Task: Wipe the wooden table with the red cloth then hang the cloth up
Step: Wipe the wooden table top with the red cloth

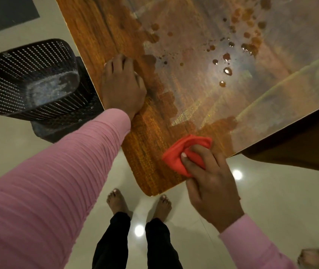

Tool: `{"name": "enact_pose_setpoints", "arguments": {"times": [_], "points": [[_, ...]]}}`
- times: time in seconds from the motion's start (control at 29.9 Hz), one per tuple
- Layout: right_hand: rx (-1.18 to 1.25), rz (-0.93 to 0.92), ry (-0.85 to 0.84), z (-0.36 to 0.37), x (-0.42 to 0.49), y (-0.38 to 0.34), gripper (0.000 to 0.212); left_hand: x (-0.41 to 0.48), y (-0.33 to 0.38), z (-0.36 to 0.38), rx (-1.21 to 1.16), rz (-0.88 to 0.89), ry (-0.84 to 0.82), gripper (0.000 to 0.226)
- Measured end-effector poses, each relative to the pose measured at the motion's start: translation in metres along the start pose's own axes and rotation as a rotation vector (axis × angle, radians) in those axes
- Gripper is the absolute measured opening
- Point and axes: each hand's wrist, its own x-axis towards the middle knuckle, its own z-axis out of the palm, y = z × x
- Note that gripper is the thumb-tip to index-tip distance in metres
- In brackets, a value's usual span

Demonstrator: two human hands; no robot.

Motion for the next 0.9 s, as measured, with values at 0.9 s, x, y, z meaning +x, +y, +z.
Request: {"name": "enact_pose_setpoints", "arguments": {"times": [0.9], "points": [[-0.086, 0.337, 0.083, -0.030, 0.110, 0.063, 0.045, -0.001, 0.002, -0.003, 0.002, -0.008, 0.026, 0.044]]}}
